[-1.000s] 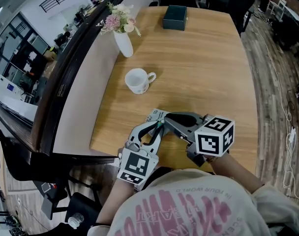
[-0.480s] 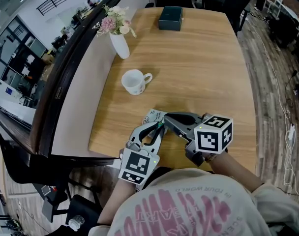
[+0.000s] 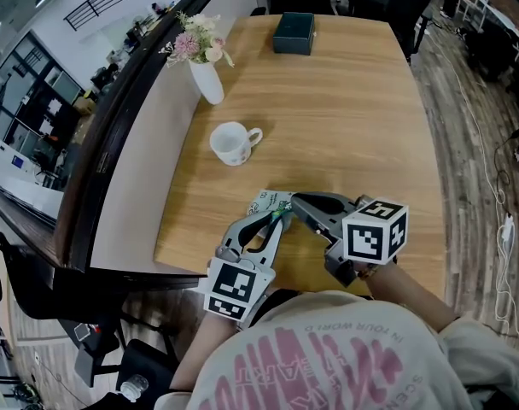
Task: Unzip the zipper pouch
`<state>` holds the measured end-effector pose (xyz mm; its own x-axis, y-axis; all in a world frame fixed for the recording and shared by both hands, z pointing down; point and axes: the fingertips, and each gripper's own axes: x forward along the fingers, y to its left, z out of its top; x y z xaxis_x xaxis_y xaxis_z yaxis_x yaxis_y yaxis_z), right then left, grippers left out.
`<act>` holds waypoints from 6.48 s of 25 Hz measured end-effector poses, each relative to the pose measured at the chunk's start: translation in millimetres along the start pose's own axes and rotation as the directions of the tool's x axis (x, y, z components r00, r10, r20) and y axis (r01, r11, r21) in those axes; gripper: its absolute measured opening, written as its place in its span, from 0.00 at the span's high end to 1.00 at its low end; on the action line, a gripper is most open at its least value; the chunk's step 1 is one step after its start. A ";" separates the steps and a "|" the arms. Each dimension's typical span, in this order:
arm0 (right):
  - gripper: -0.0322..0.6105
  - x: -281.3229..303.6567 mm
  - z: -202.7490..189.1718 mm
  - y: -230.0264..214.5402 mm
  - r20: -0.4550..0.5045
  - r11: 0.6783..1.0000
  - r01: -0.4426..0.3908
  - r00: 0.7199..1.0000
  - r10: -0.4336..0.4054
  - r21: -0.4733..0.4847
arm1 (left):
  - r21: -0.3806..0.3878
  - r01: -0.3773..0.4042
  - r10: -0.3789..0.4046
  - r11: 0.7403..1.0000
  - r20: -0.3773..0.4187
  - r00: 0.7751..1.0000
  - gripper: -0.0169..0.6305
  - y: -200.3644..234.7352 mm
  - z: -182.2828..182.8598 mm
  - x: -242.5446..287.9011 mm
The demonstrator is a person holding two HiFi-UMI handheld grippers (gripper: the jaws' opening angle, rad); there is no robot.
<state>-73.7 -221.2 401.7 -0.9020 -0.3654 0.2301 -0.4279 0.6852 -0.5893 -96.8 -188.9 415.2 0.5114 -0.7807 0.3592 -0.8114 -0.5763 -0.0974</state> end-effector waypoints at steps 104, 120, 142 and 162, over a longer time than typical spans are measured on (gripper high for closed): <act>0.93 -45.7 -50.7 -70.2 -0.119 0.960 0.271 0.958 -0.261 0.068 | -0.413 0.053 0.039 0.909 0.211 0.977 0.91 5.8 39.4 -30.4; 0.95 -63.4 -14.2 -53.6 0.004 0.910 0.387 0.920 -0.392 0.149 | -0.547 -0.041 0.216 0.836 0.260 0.941 0.91 46.0 45.0 -82.2; 0.95 -75.2 1.5 41.7 0.240 0.897 0.425 0.865 -0.441 0.118 | -0.553 -0.063 0.268 0.831 0.297 0.916 0.91 68.2 32.5 -173.3; 0.95 -77.9 -58.1 62.5 0.189 0.872 0.470 0.852 -0.489 0.136 | -0.553 -0.059 0.260 0.831 0.292 0.920 0.91 57.0 3.6 -213.3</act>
<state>-33.5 -113.3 391.9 -0.5481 -0.7653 0.3376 -0.7896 0.3402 -0.5107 -251.2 -56.1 329.6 0.3423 -0.9390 0.0338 -0.8610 -0.2990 0.4114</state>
